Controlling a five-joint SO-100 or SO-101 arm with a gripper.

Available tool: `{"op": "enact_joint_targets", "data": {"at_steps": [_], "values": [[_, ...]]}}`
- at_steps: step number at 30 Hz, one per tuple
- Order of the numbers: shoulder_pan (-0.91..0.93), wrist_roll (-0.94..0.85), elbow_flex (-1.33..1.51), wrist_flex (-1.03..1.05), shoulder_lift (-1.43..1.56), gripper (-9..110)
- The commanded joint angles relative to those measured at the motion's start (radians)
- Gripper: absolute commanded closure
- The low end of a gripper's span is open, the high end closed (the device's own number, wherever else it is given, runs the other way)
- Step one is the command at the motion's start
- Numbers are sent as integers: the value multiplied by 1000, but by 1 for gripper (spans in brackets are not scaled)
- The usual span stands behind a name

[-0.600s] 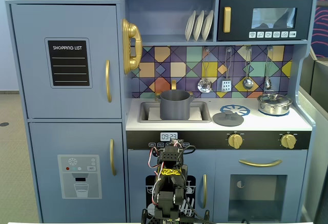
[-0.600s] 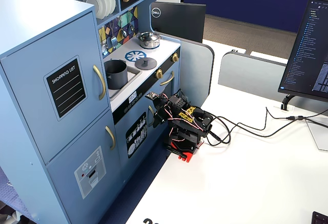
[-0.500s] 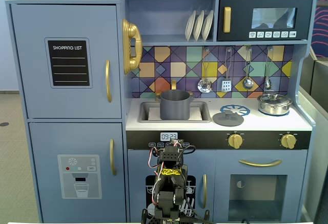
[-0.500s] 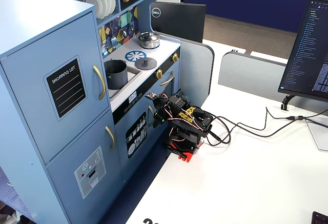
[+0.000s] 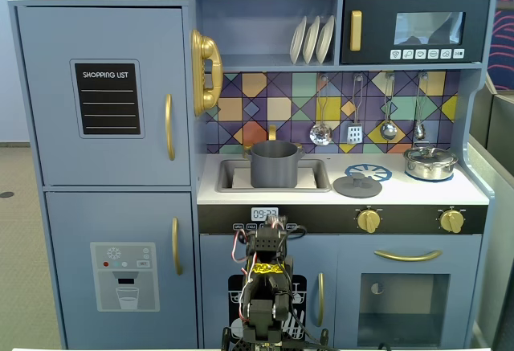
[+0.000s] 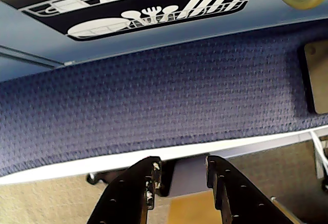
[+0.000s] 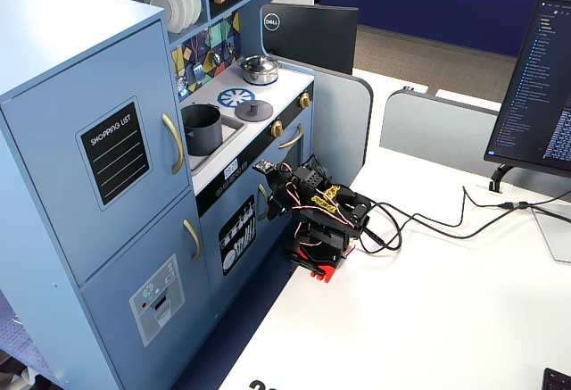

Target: Pick up the lid from the counter and put it on the gray recipient

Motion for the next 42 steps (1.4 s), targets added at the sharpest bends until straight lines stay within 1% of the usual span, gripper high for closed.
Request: {"op": "enact_joint_targets", "data": {"at_steps": [1, 5, 8, 11, 14, 17, 20, 24, 28, 30, 35, 42], "values": [[5, 12, -193, 112, -84, 101], [41, -15, -460, 92, -199, 101], [97, -75, -640, 37, -282, 101], [175, -129, -762, -64, -334, 101], [278, -144, -819, -216, -370, 101], [388, -183, -813, -382, -388, 101], [483, -189, -730, -612, -394, 101], [529, -144, -609, -871, -405, 101], [551, -63, -465, -1215, -457, 88], [561, -31, -422, -1345, -509, 83], [571, -18, -417, -1443, -607, 76], [584, -28, -492, -1572, -781, 74]]}}
